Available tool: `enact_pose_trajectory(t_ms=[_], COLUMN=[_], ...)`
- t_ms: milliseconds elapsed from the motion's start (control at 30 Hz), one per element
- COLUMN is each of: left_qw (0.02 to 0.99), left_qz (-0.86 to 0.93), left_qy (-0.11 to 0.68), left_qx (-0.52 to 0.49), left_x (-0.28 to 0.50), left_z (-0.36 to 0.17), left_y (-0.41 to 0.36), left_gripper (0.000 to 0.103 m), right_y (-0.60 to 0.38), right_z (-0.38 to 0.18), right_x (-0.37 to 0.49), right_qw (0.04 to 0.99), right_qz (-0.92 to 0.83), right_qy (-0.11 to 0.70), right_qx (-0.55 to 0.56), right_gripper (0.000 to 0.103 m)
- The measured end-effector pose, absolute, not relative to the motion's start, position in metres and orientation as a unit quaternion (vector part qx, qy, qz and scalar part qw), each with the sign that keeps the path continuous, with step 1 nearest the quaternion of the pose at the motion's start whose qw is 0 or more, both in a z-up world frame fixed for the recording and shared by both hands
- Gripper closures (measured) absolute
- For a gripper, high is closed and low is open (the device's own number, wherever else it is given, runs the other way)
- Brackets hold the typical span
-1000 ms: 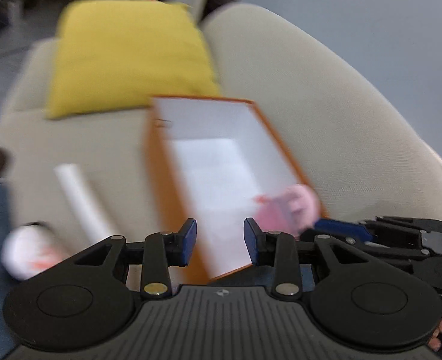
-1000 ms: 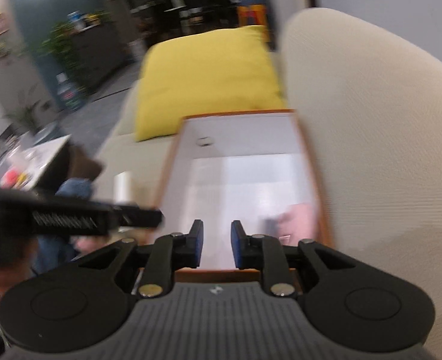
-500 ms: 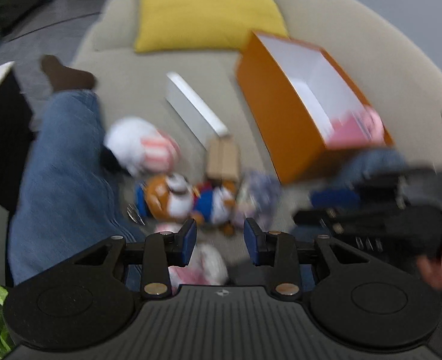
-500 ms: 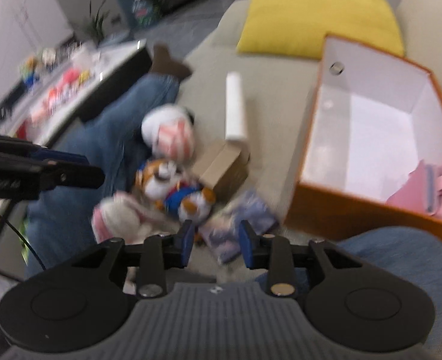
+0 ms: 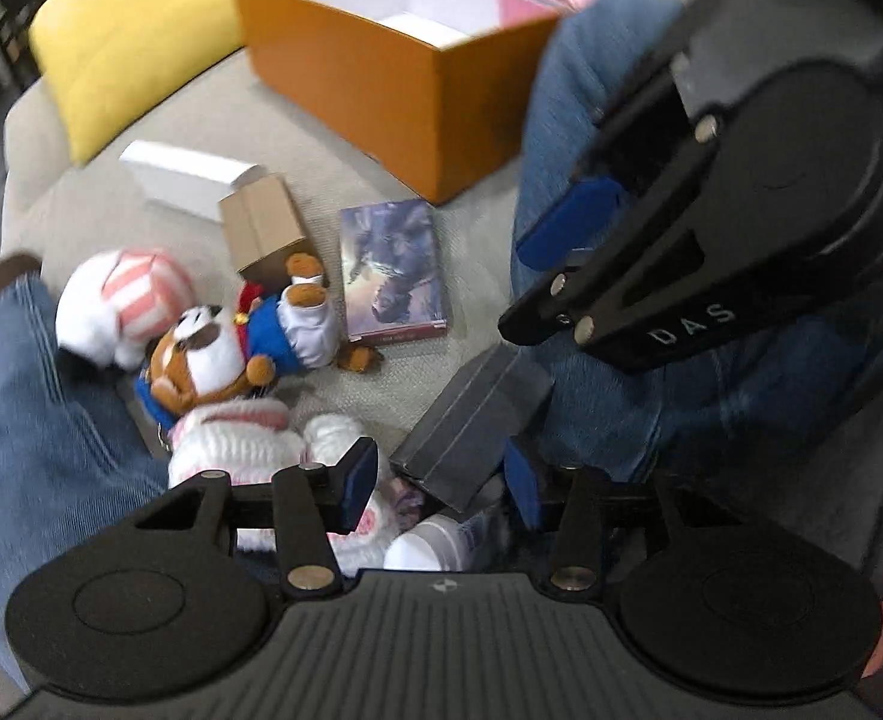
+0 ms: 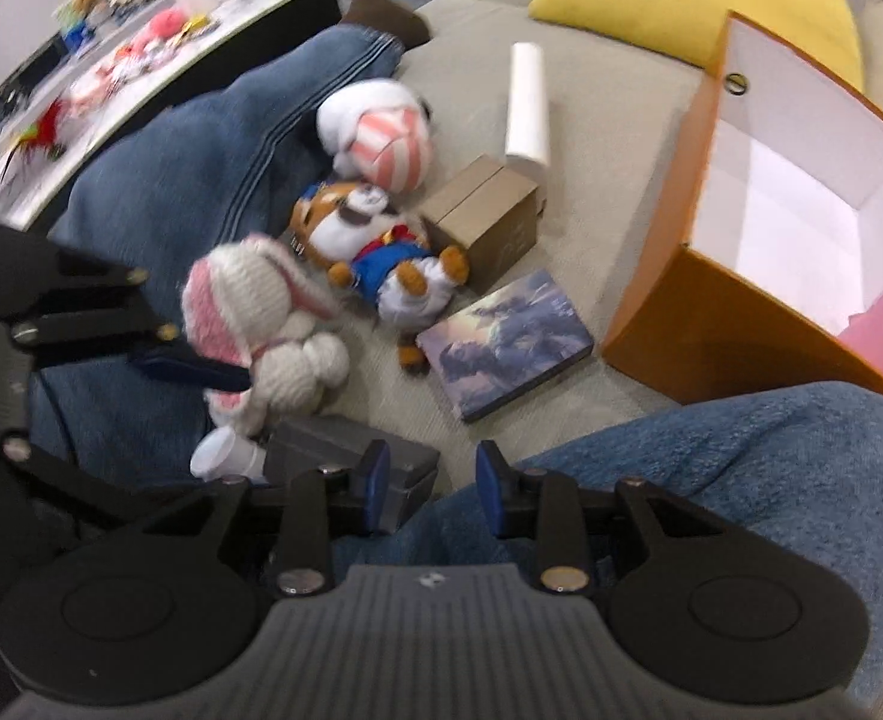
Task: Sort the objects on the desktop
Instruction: 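Move both tools back to the items on the sofa seat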
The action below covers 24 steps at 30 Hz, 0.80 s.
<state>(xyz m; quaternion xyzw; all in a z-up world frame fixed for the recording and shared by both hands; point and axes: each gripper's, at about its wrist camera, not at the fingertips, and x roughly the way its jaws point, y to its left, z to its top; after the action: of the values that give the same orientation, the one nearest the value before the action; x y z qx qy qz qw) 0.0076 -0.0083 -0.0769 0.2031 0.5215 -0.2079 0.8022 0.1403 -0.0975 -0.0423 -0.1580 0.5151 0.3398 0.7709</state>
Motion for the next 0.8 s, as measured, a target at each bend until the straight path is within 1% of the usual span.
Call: enact_pose_trajectory(t_ms=[200,433,467,667,800], left_qw=[0.777,0.757,0.755,0.777,0.793], left_qz=[-0.240,-0.253,-0.252,-0.225,-0.191], left_qy=[0.520,0.517,0.520,0.525,0.530], left_qx=[0.263,0.309,0.311,0.265,0.231], left_x=[0.008,0.011,0.012,0.021,0.032], left_z=[-0.094,-0.117,-0.119,-0.111,-0.100], left_y=[-0.021,-0.034,-0.035,-0.018,-0.001], left_gripper=[0.048,0.048,0.054,0.060,0.062], right_y=[-0.089,-0.090,-0.090,-0.088,-0.083], right_z=[-0.047,-0.050,-0.051,-0.054,-0.057], right_x=[0.132,0.137,0.138,0.146,0.158], right_qw=[0.743,0.734,0.734,0.746,0.747], right_qz=[0.381,0.395,0.395,0.382,0.376], right_qy=[0.503,0.503,0.502,0.491,0.486], right_qx=[-0.222,-0.228,-0.228,-0.238,-0.253], right_gripper=[0.069,0.069,0.069,0.069,0.064])
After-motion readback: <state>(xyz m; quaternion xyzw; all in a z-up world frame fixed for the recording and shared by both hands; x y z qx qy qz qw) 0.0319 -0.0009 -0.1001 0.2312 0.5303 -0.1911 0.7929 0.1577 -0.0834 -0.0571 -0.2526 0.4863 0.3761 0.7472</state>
